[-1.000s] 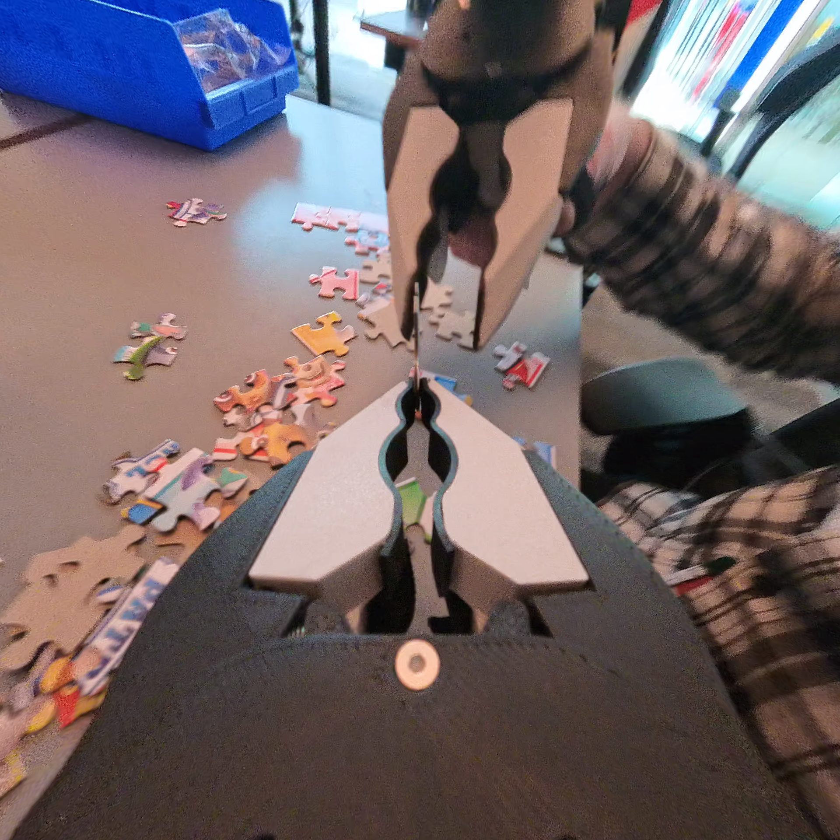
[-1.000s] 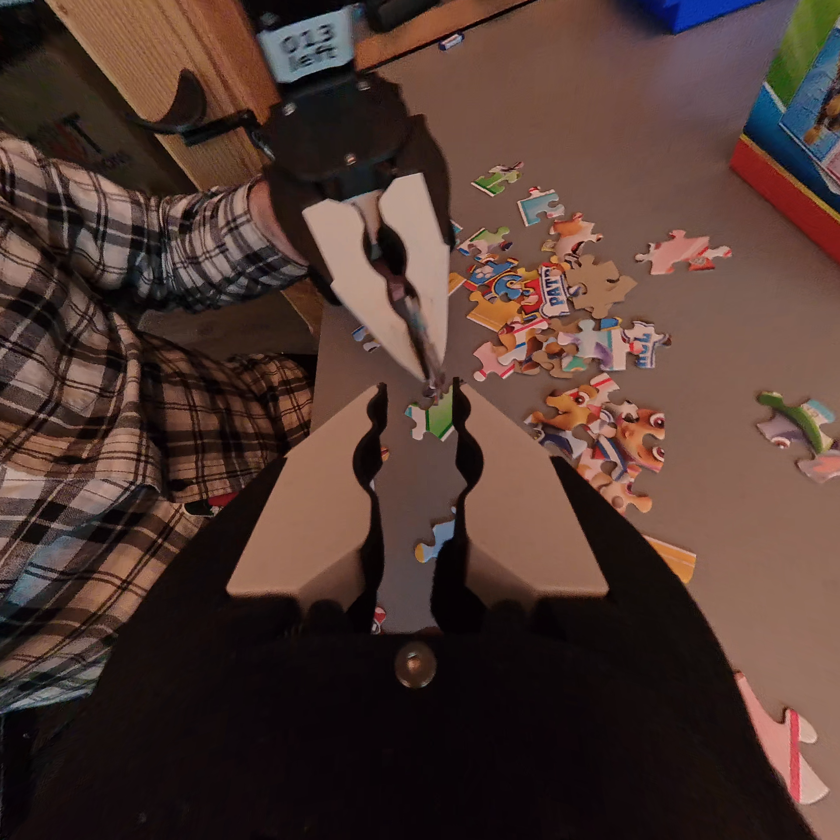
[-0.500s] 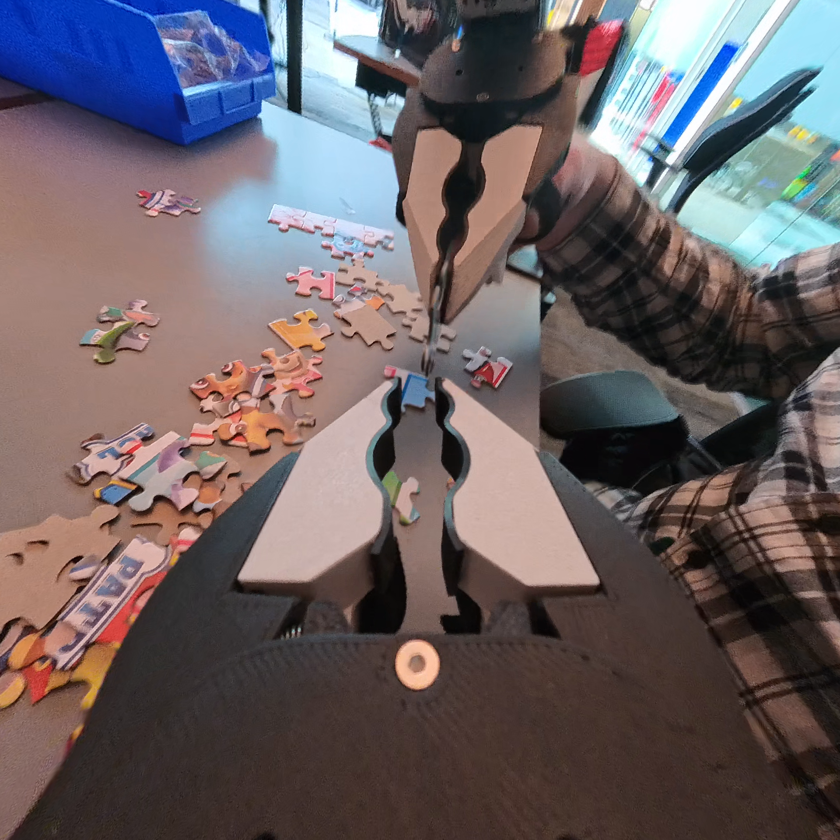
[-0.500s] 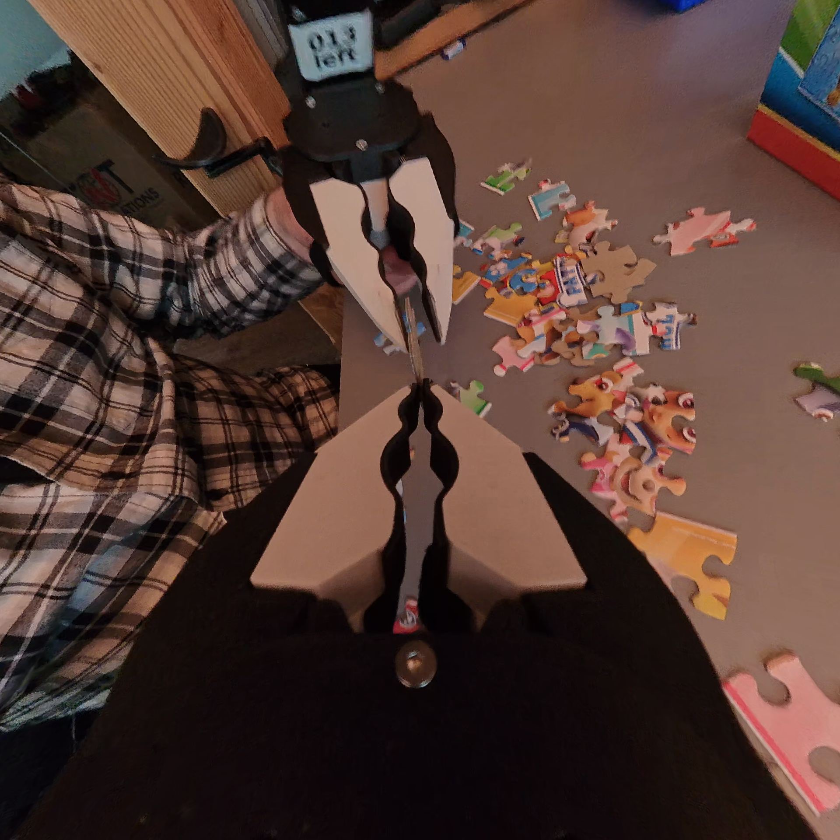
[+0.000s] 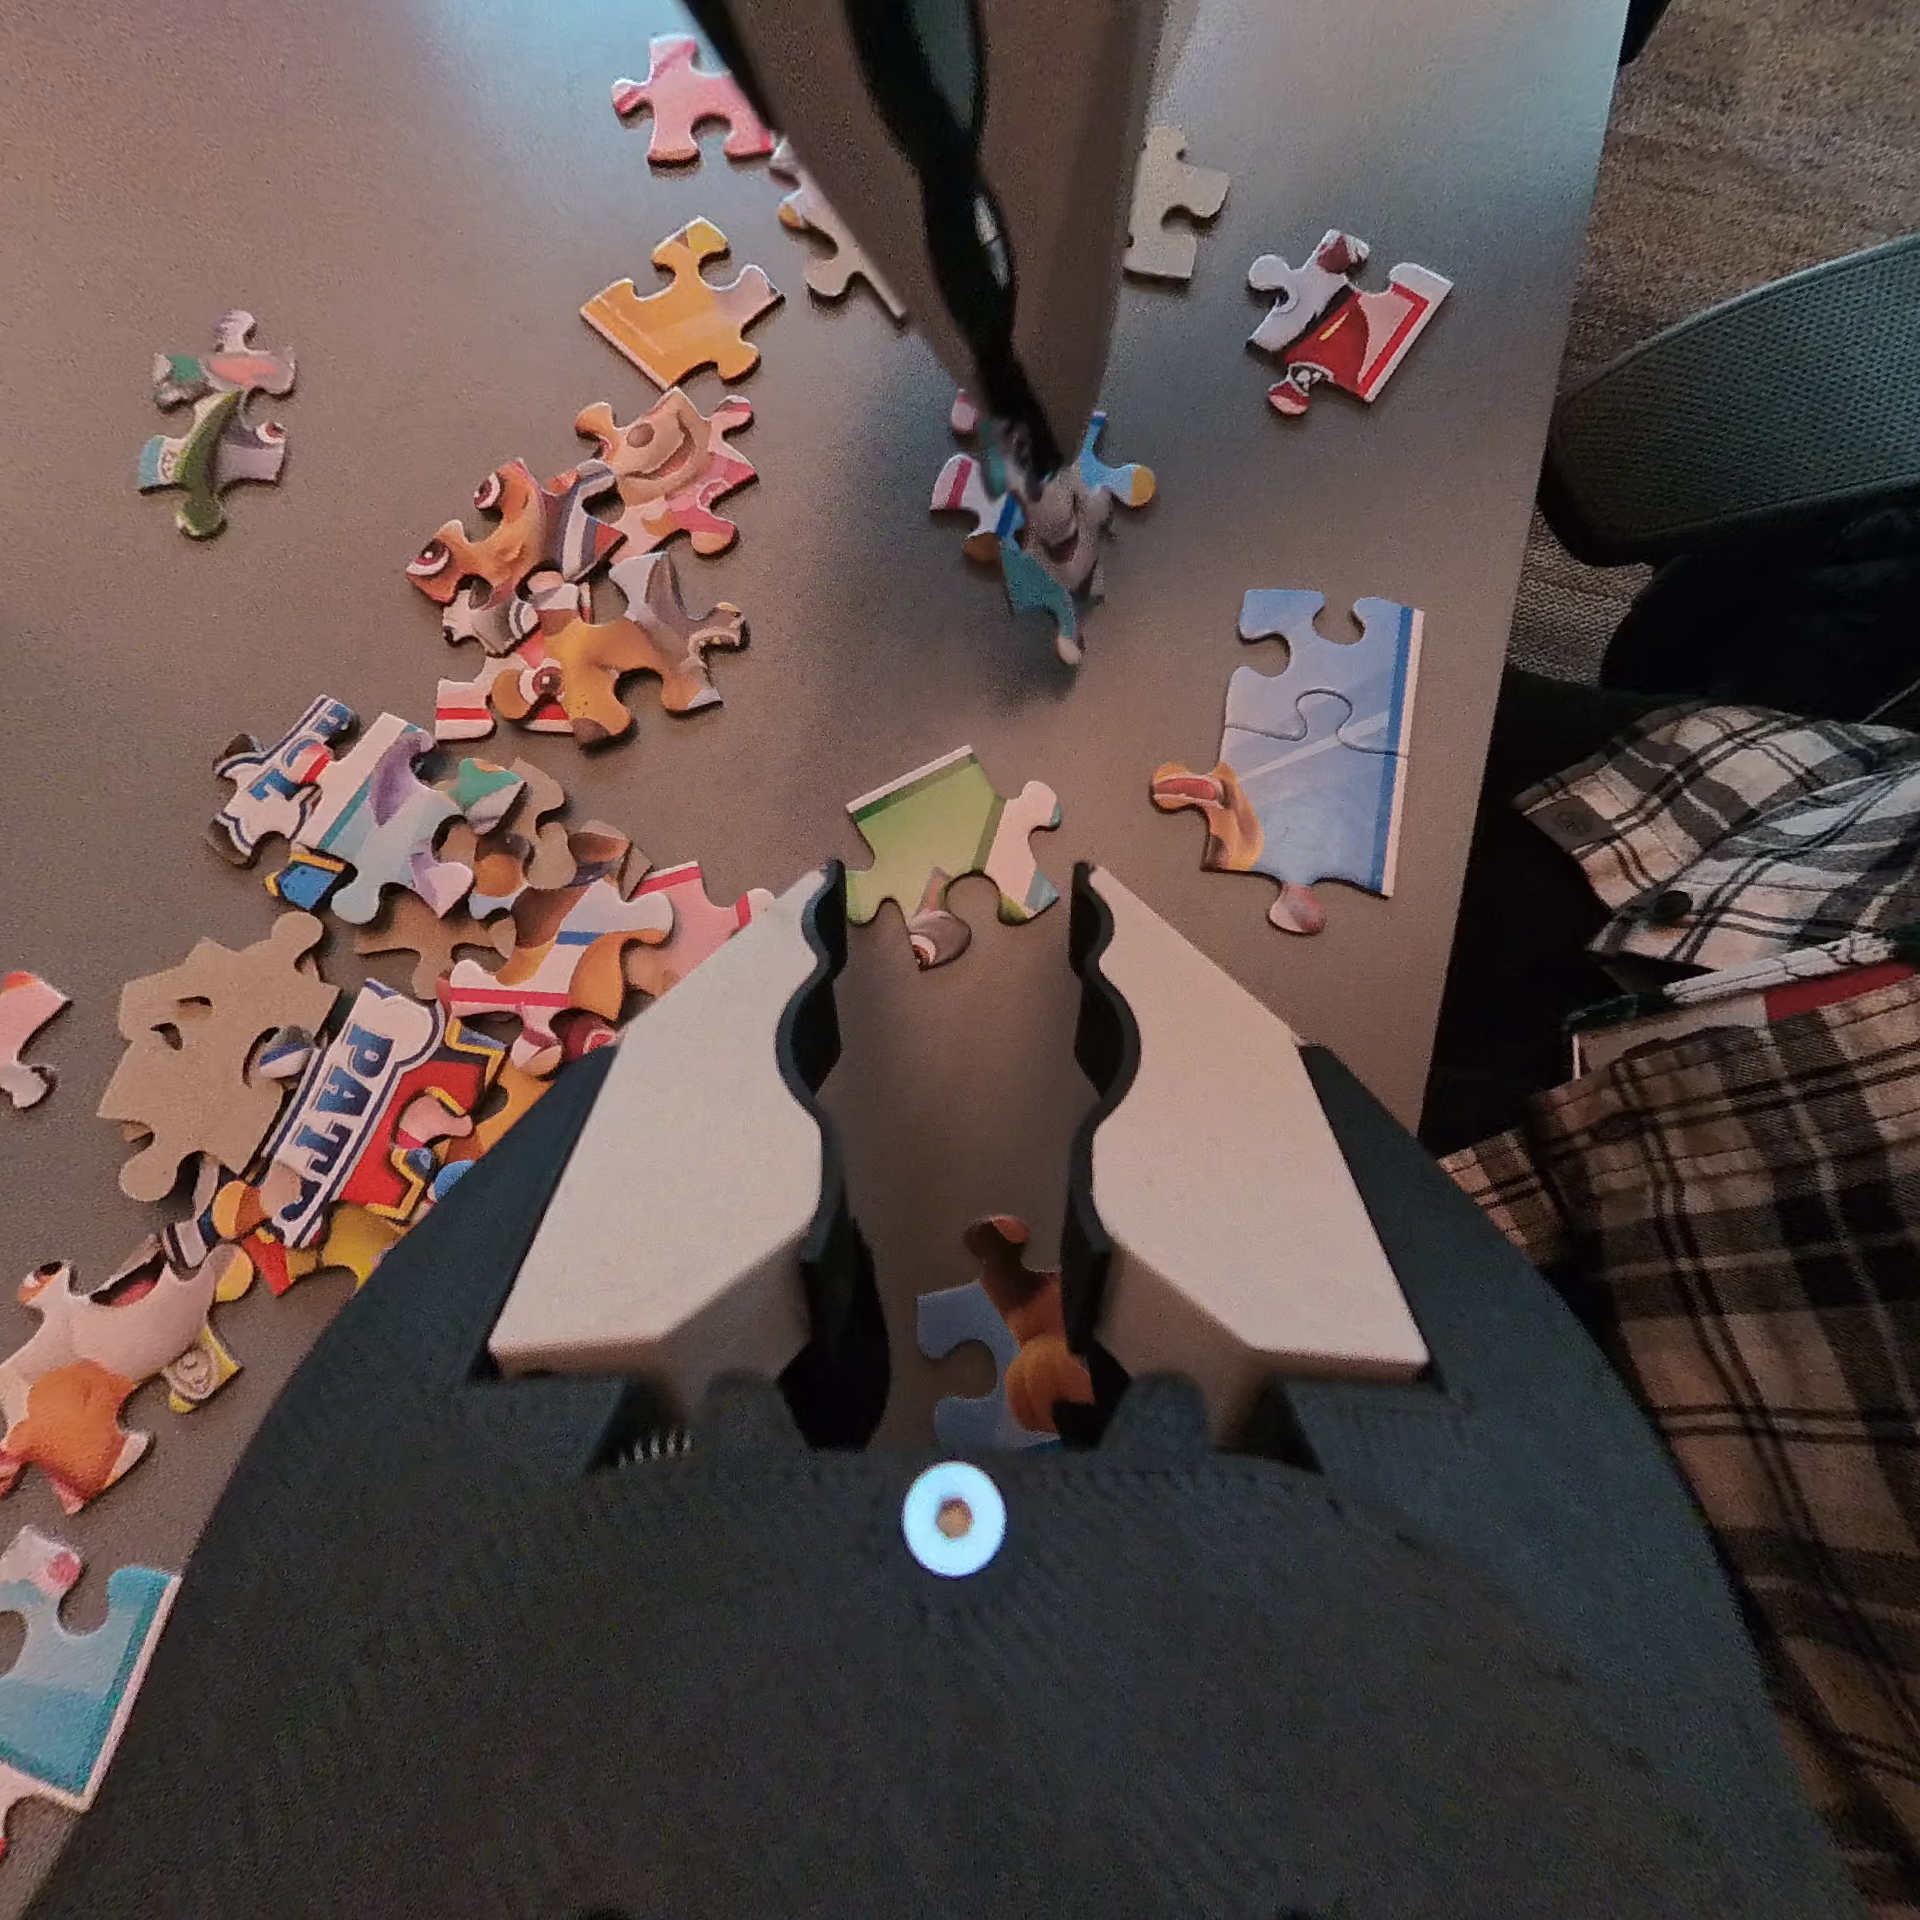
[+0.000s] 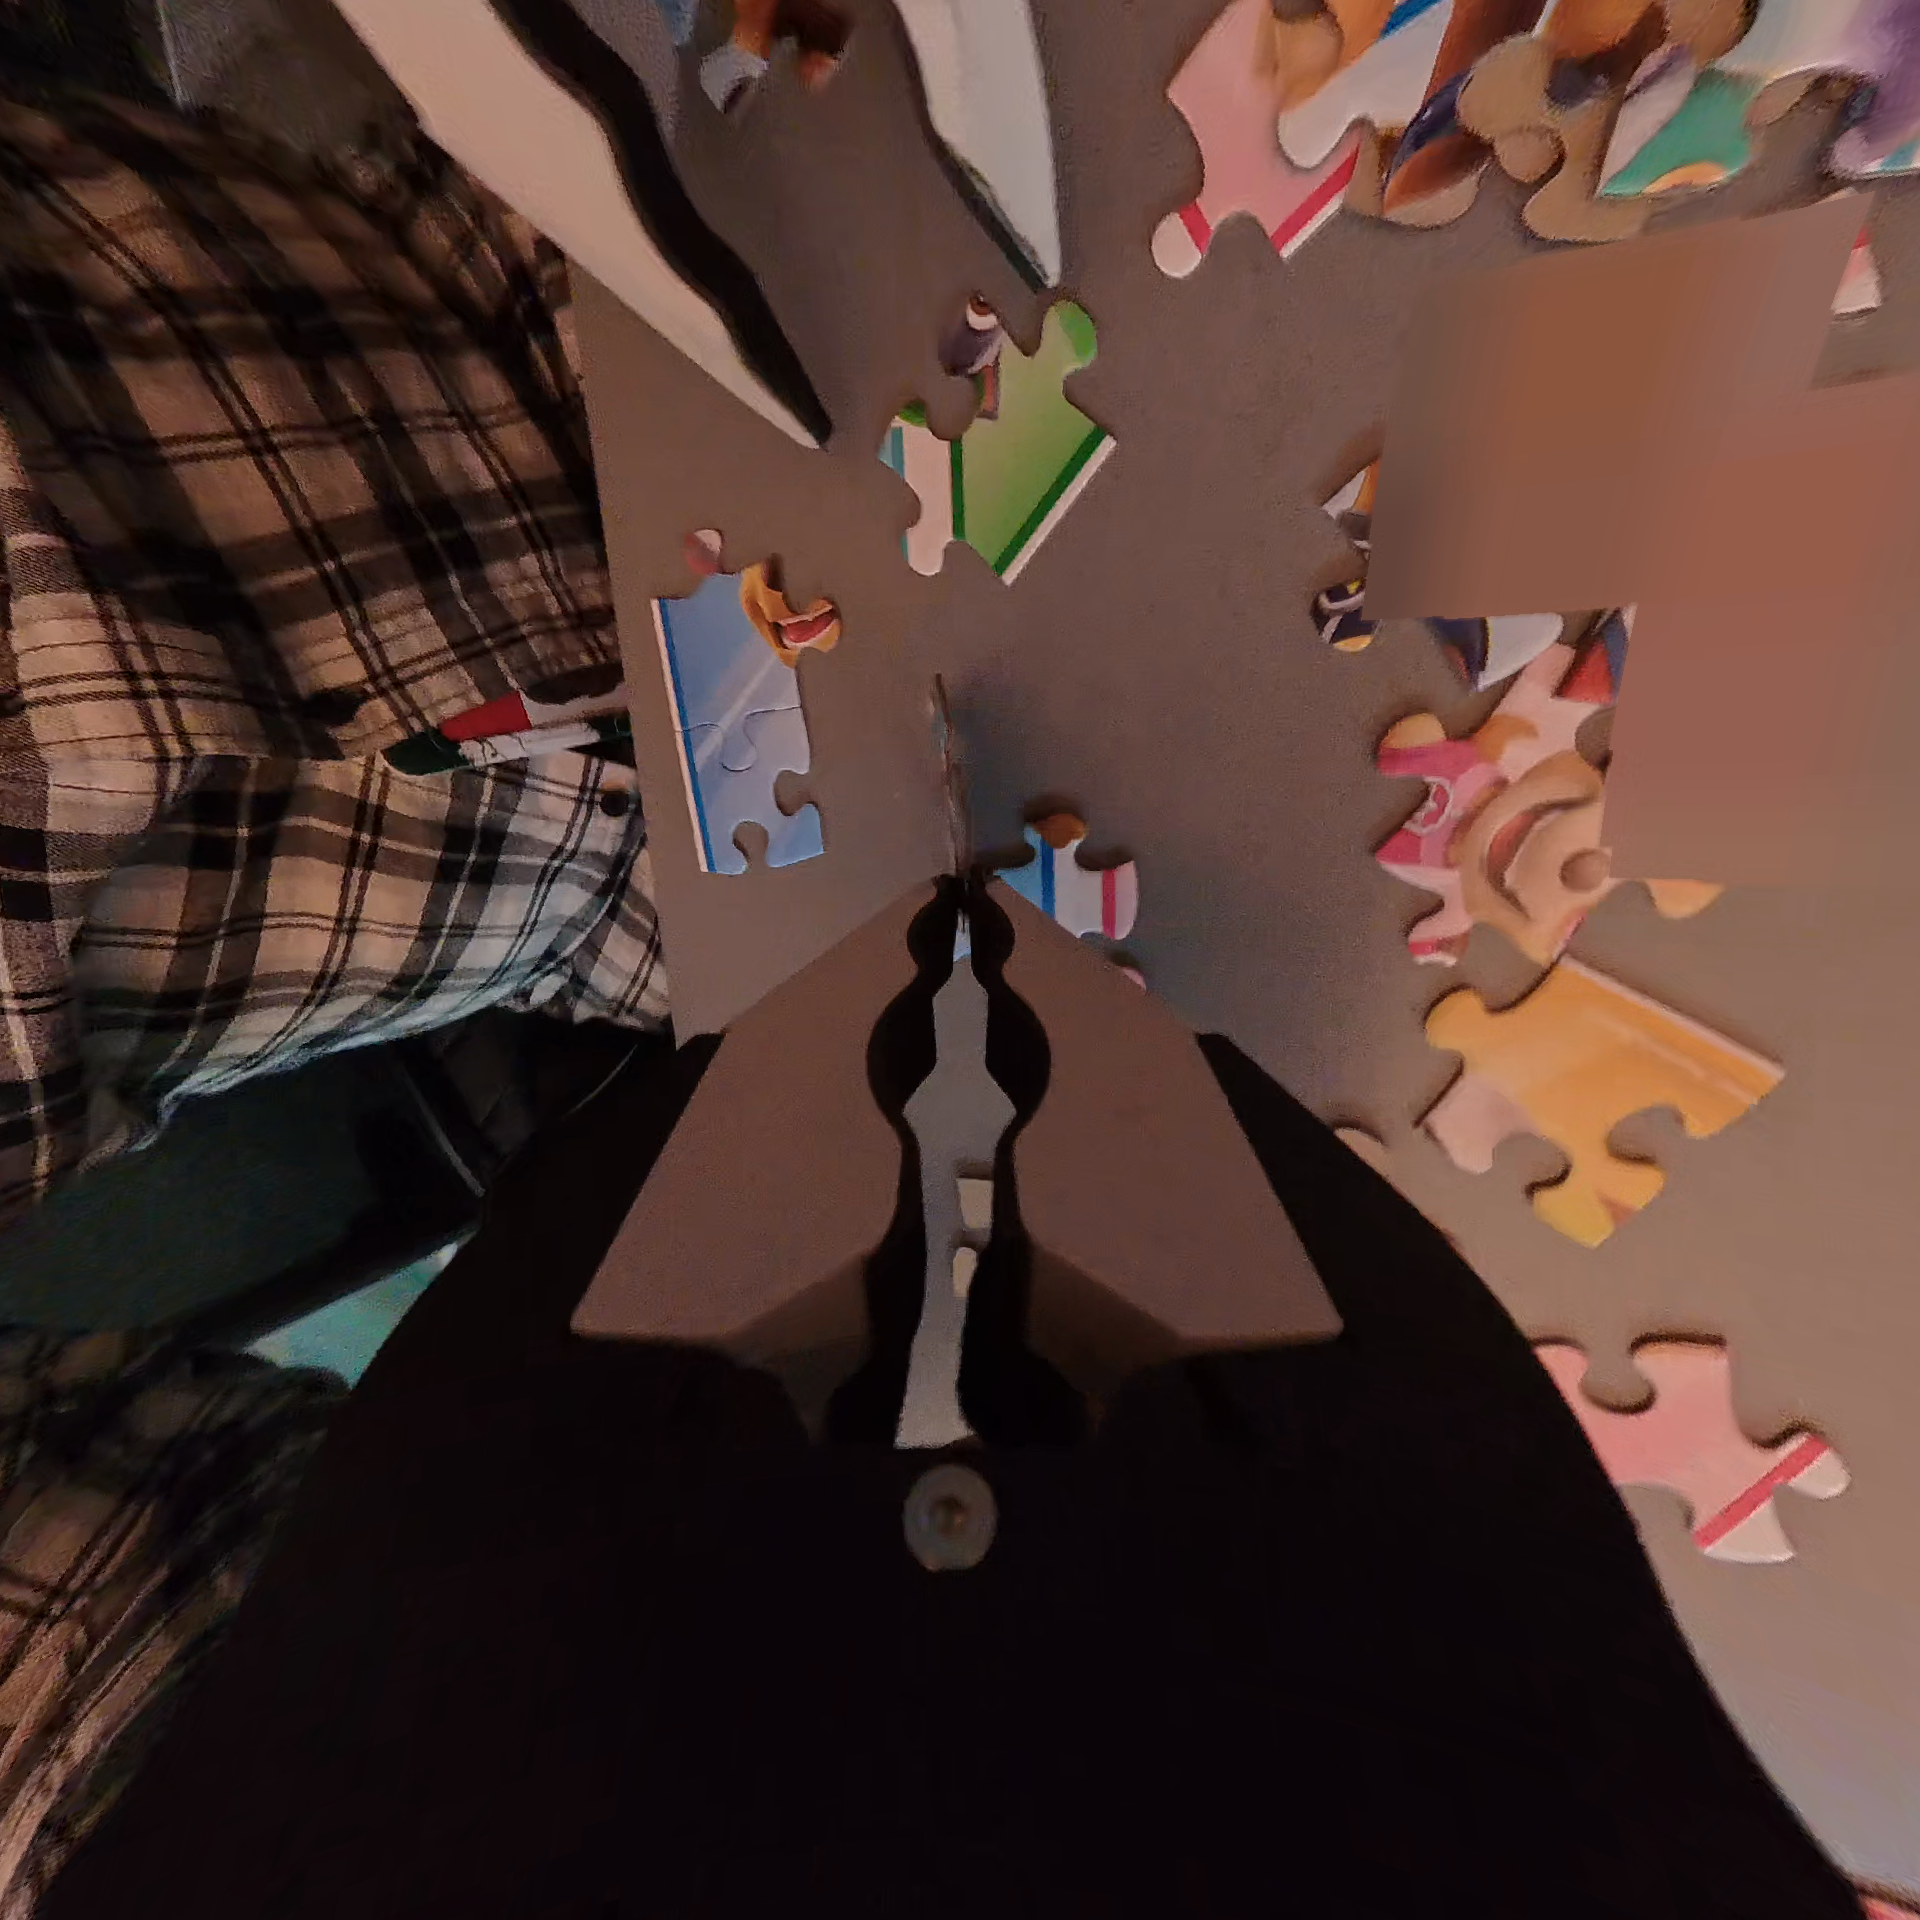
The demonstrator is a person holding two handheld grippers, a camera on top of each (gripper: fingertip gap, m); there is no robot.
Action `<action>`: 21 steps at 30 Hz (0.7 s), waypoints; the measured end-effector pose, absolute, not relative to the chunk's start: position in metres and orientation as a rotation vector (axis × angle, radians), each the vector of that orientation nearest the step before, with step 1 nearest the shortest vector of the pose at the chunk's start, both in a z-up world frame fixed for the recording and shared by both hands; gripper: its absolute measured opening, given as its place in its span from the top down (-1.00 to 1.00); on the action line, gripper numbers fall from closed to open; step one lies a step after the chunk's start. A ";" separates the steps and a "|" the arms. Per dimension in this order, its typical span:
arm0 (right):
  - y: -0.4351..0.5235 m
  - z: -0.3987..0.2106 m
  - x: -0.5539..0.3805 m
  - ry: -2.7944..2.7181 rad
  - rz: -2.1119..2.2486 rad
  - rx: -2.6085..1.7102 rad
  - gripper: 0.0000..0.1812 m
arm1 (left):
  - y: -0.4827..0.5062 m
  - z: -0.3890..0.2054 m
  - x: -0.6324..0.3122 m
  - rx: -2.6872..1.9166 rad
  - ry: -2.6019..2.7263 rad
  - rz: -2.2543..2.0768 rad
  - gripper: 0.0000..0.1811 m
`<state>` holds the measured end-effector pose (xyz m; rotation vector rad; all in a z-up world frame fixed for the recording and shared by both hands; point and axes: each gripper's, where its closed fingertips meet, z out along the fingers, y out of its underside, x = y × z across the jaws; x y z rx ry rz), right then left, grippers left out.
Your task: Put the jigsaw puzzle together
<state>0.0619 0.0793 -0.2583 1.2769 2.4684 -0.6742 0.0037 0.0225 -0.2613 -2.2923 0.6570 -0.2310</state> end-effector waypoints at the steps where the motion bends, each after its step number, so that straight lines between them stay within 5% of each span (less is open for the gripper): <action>1: 0.080 -0.261 0.057 2.459 -0.644 1.262 0.98 | 0.022 -0.262 0.004 -2.297 0.655 -0.238 0.53; 21: 0.113 -0.276 0.058 2.774 -0.515 1.492 0.61 | 0.021 -0.275 -0.023 -2.369 0.647 -0.144 0.58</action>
